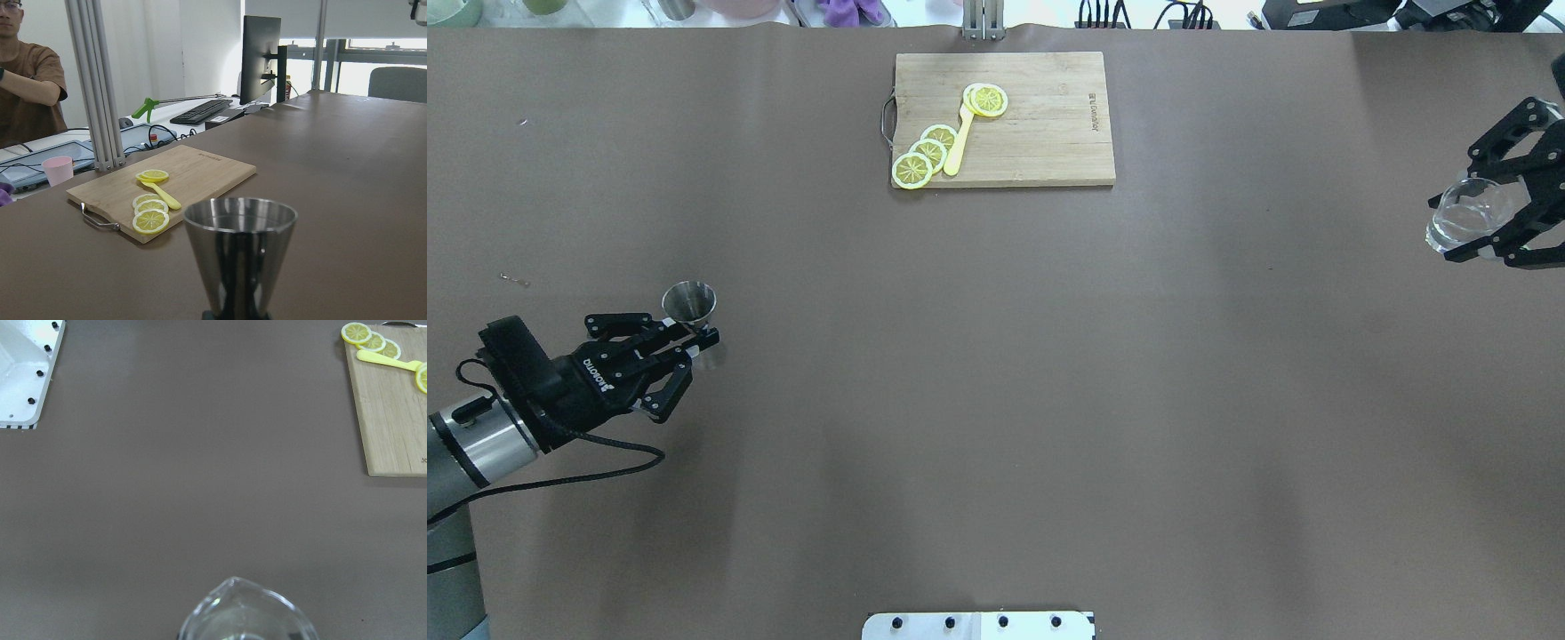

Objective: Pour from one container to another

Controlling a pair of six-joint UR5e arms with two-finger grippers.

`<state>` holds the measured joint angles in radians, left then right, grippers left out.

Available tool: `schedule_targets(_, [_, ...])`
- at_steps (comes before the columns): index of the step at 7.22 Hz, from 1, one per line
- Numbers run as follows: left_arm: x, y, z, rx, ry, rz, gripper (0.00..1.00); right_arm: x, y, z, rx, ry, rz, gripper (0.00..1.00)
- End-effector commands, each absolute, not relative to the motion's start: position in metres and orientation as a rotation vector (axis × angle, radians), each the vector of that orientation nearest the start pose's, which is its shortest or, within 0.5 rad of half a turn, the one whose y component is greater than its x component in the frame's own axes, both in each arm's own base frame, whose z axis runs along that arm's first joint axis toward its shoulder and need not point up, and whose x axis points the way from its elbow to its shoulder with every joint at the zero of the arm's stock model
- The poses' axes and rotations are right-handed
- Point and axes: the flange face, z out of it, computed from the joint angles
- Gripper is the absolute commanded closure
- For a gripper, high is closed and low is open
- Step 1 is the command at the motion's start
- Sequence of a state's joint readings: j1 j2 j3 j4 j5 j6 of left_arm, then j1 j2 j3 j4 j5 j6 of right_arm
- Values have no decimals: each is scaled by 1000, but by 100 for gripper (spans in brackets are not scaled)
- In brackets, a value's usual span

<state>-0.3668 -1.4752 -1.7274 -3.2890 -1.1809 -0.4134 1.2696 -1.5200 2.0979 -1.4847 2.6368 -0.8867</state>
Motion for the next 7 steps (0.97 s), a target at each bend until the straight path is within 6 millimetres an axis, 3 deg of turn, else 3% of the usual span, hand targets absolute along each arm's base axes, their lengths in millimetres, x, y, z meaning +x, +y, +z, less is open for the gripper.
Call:
schedule_targets(1, [313, -308, 467, 1357, 1038, 69, 100, -73, -467, 387, 980, -954, -1344, 100])
schedule_targets(3, [321, -301, 489, 1283, 1054, -77, 100, -59, -484, 428, 1005, -1012, -1313, 100])
schedule_targets(5, [310, -281, 522, 1203, 1023, -136, 100, -59, -493, 464, 1009, -1032, -1308, 100])
schedule_targets(7, [308, -281, 533, 1195, 983, -204, 100, -61, -506, 475, 965, -1039, -1266, 100])
